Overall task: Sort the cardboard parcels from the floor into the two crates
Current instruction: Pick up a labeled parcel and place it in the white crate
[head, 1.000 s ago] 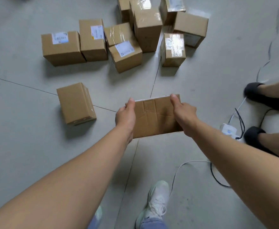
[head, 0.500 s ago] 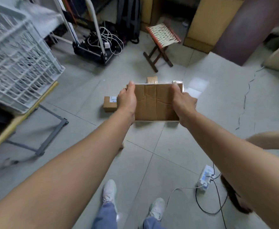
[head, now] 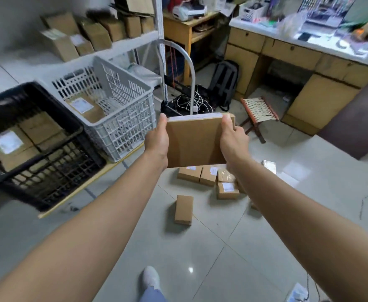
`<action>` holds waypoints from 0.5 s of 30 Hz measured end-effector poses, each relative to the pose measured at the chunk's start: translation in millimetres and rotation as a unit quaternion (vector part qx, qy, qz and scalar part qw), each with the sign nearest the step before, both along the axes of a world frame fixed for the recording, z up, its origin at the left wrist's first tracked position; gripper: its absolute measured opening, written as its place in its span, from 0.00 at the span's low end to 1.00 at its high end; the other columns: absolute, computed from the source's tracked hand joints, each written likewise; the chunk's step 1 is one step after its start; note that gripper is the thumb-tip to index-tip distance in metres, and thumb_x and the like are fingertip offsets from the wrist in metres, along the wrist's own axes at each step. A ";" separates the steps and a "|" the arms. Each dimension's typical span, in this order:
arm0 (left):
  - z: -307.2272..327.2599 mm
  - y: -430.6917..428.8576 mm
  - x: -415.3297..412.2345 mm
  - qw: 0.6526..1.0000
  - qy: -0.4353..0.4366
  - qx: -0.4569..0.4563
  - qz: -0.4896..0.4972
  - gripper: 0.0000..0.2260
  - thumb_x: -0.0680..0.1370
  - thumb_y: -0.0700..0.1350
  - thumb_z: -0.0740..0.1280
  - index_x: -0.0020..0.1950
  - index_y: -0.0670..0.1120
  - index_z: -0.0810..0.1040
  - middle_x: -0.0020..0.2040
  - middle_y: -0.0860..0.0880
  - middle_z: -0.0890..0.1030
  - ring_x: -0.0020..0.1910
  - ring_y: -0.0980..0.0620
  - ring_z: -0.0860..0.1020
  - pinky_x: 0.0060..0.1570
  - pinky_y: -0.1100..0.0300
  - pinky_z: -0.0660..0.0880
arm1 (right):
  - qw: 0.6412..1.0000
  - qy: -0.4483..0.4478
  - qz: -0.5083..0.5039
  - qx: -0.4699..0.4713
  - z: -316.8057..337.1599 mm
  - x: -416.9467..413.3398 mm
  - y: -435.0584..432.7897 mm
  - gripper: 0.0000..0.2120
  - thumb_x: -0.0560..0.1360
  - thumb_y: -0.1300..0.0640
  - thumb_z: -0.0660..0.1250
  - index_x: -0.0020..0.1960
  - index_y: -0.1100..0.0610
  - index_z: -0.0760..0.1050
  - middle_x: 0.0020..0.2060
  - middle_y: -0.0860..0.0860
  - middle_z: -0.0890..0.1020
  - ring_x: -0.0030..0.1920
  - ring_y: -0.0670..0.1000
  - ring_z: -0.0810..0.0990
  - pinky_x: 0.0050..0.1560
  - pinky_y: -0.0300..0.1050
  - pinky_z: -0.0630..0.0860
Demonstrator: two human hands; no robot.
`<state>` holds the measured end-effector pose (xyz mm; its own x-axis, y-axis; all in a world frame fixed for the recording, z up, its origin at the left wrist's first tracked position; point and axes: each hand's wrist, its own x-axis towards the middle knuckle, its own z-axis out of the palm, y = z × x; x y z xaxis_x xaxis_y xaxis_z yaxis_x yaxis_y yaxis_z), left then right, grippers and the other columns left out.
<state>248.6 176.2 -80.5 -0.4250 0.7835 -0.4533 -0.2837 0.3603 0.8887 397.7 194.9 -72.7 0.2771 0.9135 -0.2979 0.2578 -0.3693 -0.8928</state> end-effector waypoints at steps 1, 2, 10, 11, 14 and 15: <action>6.3 -1.0 -12.0 1.000 -0.003 0.006 0.012 0.27 0.76 0.65 0.61 0.60 0.43 0.76 0.59 0.45 0.79 0.59 0.44 0.76 0.60 0.47 0.74 | 1.000 0.028 0.003 0.004 4.7 -12.5 3.5 0.27 0.76 0.34 0.52 0.59 0.55 0.67 0.56 0.55 0.74 0.54 0.55 0.74 0.58 0.56 0.73; 12.2 -1.7 -24.9 1.000 -0.004 0.009 0.026 0.29 0.75 0.66 0.61 0.64 0.44 0.75 0.64 0.45 0.76 0.63 0.43 0.74 0.65 0.45 0.70 | 0.998 0.057 0.005 0.006 8.9 -25.2 6.4 0.24 0.76 0.35 0.53 0.56 0.55 0.65 0.52 0.54 0.74 0.50 0.52 0.75 0.54 0.53 0.75; 32.2 11.8 -142.1 0.995 -0.019 0.029 0.094 0.20 0.75 0.63 0.63 0.48 0.46 0.76 0.52 0.43 0.82 0.51 0.41 0.81 0.54 0.41 0.77 | 0.991 0.130 0.030 0.024 25.9 -139.6 28.0 0.22 0.76 0.37 0.56 0.54 0.56 0.65 0.50 0.52 0.76 0.52 0.53 0.76 0.55 0.54 0.75; 34.0 13.1 -156.5 0.994 -0.013 0.033 0.104 0.21 0.75 0.63 0.63 0.51 0.45 0.76 0.52 0.43 0.82 0.51 0.42 0.81 0.54 0.41 0.77 | 0.990 0.136 0.034 0.023 25.8 -154.2 32.4 0.21 0.76 0.37 0.57 0.53 0.55 0.65 0.50 0.53 0.76 0.52 0.53 0.76 0.56 0.54 0.75; 35.6 17.5 -197.7 0.990 0.015 0.049 0.129 0.21 0.76 0.61 0.62 0.54 0.44 0.76 0.53 0.44 0.81 0.51 0.45 0.80 0.56 0.47 0.76 | 0.987 0.149 0.048 0.022 26.3 -193.8 46.8 0.19 0.75 0.36 0.58 0.47 0.53 0.65 0.49 0.52 0.76 0.51 0.52 0.76 0.52 0.50 0.74; 38.0 17.8 -209.4 0.989 0.024 0.054 0.135 0.21 0.77 0.61 0.62 0.53 0.44 0.76 0.52 0.46 0.81 0.50 0.47 0.79 0.56 0.50 0.75 | 0.986 0.154 0.053 0.023 27.2 -205.6 50.6 0.19 0.76 0.36 0.58 0.47 0.53 0.65 0.48 0.51 0.75 0.50 0.51 0.75 0.50 0.49 0.73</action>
